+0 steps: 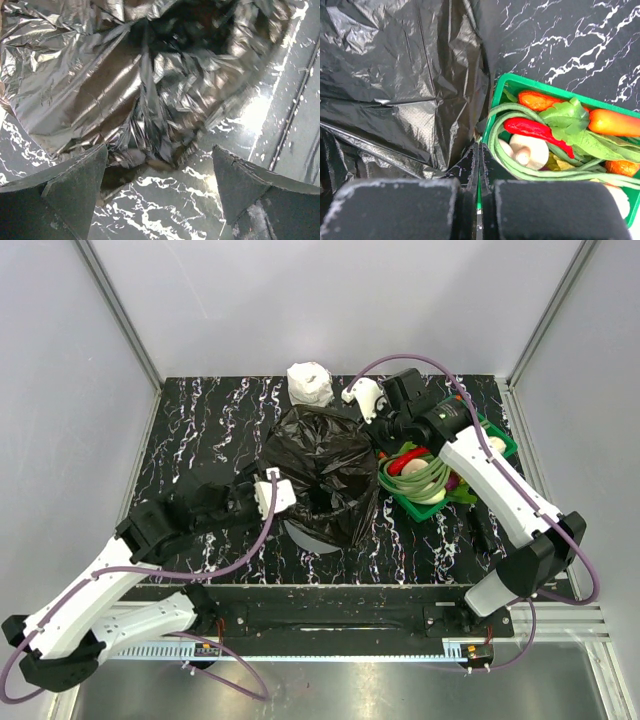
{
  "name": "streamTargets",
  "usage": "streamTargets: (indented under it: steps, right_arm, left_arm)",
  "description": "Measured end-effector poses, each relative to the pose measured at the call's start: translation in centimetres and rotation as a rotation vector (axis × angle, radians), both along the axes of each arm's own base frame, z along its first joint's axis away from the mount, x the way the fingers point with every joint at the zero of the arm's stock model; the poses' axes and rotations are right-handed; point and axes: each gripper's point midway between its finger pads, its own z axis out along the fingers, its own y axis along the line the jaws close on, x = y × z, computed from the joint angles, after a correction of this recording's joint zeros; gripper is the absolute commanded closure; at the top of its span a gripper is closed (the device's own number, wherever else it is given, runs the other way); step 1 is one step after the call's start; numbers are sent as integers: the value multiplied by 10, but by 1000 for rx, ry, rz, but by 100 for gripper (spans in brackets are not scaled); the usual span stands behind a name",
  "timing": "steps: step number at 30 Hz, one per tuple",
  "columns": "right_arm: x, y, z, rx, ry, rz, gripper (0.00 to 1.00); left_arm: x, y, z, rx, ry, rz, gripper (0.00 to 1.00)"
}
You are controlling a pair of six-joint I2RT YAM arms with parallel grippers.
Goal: Put the trash bags into the trash bin
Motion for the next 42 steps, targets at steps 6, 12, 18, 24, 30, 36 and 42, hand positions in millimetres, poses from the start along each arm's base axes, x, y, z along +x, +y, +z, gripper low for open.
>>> streamTargets:
  steps: [6,12,18,24,30,36,42]
  right_arm:
    - [2,6,11,33,-13,15,100]
    - [3,9,6,29,1,19,100]
    - [3,9,5,28,3,19,100]
    - [4,7,4,20,4,14,100]
    - [9,2,2,-1,-2,-18,86]
    - [23,-15,17,-8,-45,-85,59]
    - [31,-23,40,16,-90,-99,51]
  left_arm:
    - [20,11,-10,-68,3,143,8]
    - [24,14,-9,-111,11,185,6]
    - [16,9,-7,-125,37,148,3]
    - [10,11,8,-132,23,123,1]
    - [9,14,22,-137,-8,111,1]
    - [7,17,24,-138,-25,106,1]
    - [5,23,5,-111,-4,121,1]
